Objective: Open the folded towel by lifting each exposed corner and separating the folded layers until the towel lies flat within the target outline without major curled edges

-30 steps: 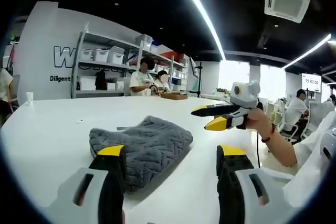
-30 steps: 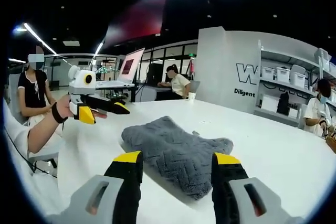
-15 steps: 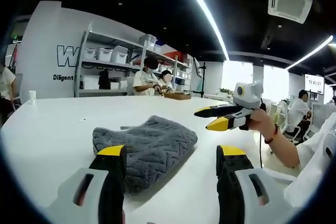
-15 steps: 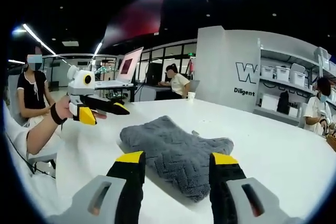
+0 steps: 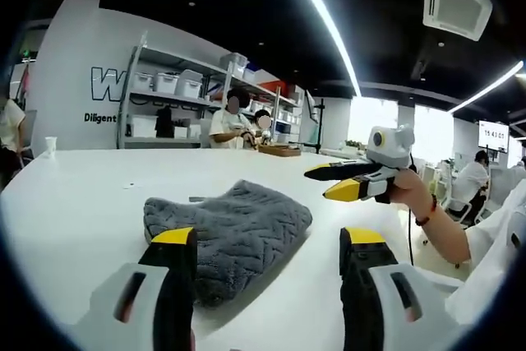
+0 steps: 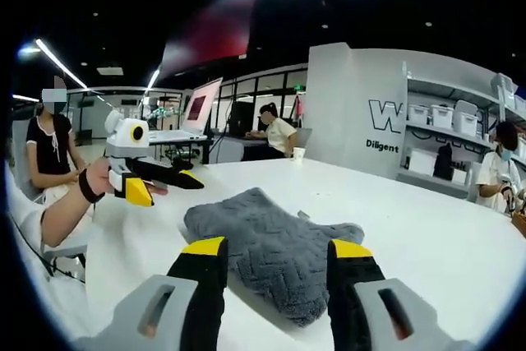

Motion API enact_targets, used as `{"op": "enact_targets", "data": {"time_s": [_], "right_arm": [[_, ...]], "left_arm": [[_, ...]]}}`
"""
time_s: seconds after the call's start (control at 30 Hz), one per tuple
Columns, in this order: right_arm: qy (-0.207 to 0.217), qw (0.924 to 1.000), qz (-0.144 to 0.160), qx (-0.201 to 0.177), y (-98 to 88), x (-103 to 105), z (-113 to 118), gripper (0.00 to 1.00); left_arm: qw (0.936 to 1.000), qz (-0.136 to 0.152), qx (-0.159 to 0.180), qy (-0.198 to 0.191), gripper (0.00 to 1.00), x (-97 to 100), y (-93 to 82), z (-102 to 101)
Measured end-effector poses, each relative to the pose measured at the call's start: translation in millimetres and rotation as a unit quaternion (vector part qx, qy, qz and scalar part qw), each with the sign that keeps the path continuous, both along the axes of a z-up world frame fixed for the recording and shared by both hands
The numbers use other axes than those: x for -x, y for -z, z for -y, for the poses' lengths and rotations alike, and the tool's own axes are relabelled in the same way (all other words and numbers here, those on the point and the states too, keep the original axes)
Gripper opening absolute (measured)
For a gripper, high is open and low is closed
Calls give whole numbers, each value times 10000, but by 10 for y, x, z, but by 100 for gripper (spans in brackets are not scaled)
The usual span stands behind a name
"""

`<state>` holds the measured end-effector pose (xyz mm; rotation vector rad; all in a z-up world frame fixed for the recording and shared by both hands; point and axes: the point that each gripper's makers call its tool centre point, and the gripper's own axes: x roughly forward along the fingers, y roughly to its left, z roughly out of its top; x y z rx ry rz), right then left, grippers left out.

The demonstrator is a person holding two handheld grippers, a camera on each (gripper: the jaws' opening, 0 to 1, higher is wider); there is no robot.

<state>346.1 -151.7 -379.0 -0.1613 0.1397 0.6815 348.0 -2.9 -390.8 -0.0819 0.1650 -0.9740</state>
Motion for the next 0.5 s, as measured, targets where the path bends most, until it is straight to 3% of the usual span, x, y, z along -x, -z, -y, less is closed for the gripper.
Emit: {"op": "enact_targets", "data": {"time_s": [0.5], "right_arm": [[15, 10000, -51, 8, 44, -4, -51, 44]], "left_arm": [[10000, -11, -6, -8, 68, -18, 18, 6]]}}
